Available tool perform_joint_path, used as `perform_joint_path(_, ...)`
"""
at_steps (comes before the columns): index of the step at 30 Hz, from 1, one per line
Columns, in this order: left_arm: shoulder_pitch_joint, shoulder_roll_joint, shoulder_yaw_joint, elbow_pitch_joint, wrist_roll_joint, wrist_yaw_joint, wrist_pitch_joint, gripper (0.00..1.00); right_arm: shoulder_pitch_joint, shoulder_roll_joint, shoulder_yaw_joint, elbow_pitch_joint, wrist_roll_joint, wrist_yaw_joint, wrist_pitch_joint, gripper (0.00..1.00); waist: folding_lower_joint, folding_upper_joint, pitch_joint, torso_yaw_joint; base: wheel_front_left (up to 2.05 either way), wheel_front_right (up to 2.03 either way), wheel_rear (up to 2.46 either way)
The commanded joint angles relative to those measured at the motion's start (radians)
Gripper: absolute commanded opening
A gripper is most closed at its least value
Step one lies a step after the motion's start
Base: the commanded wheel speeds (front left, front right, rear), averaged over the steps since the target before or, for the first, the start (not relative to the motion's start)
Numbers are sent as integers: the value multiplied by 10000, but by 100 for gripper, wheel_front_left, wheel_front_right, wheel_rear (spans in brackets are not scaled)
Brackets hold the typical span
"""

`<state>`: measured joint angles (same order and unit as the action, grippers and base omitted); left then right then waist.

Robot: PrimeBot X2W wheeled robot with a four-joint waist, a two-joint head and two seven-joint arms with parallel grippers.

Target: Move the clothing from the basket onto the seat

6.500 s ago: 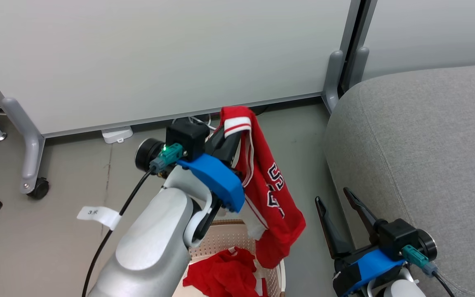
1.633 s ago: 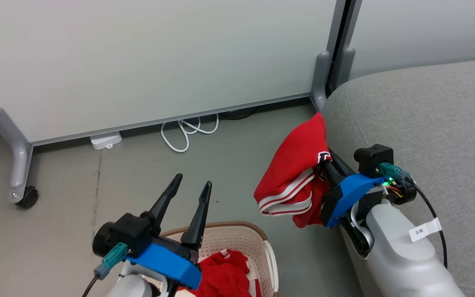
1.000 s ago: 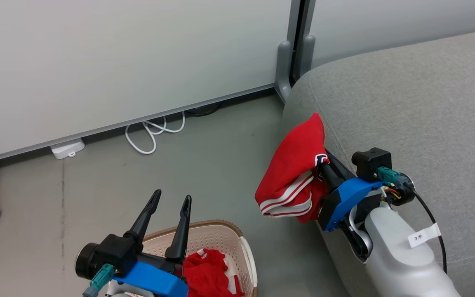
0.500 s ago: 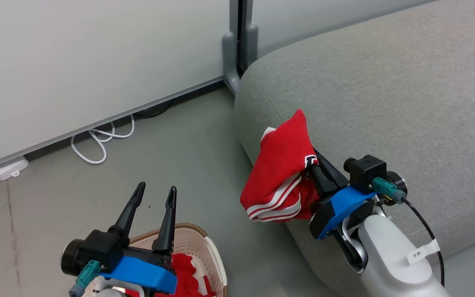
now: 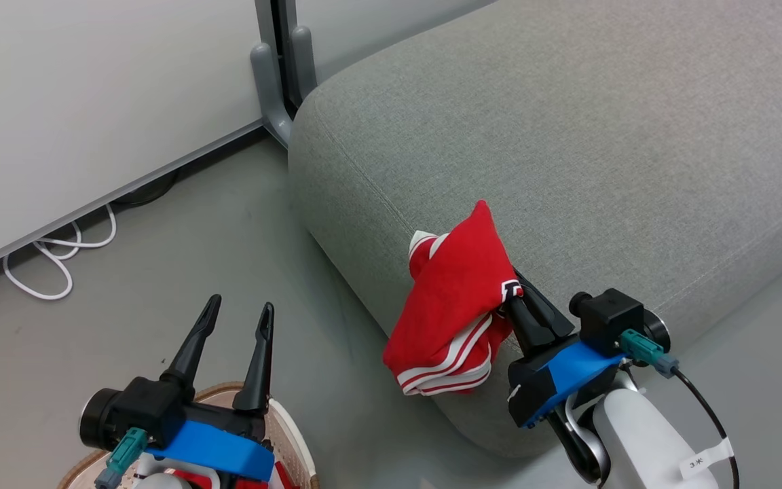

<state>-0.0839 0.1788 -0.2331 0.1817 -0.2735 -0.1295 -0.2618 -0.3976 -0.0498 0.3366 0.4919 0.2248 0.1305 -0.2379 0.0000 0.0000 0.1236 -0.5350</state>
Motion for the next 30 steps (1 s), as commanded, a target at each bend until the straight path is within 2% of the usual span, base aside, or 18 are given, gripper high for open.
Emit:
perform_joint_path(1, -139, 114, -100, 13, 14, -6, -47, 100, 229, -10, -155, -207, -123, 5, 19, 0, 0, 0, 166, -158, 0, 0, 0)
perform_joint_path(9, -466, 311, -520, 152, -144, -5, -49, 100, 784, -10, -579, -941, -305, 5, 174, 0, 0, 0, 331, -207, 0, 0, 0)
perform_joint_path(17, -406, 392, -557, 139, -193, -6, -47, 100, 673, -10, -636, -1243, -266, 5, 335, 0, 0, 0, 362, -191, 0, 0, 0)
perform_joint_path(23, -312, 395, -417, -92, -162, -6, -47, 100, -158, -10, -801, -1241, -211, 5, 298, 0, 0, 0, 542, -194, 0, 0, 0)
perform_joint_path(30, -546, 615, -394, -530, 52, -6, -47, 100, -2202, -5, -1640, -601, 258, 5, 437, 0, 0, 0, 1283, -35, 0, 0, 0)
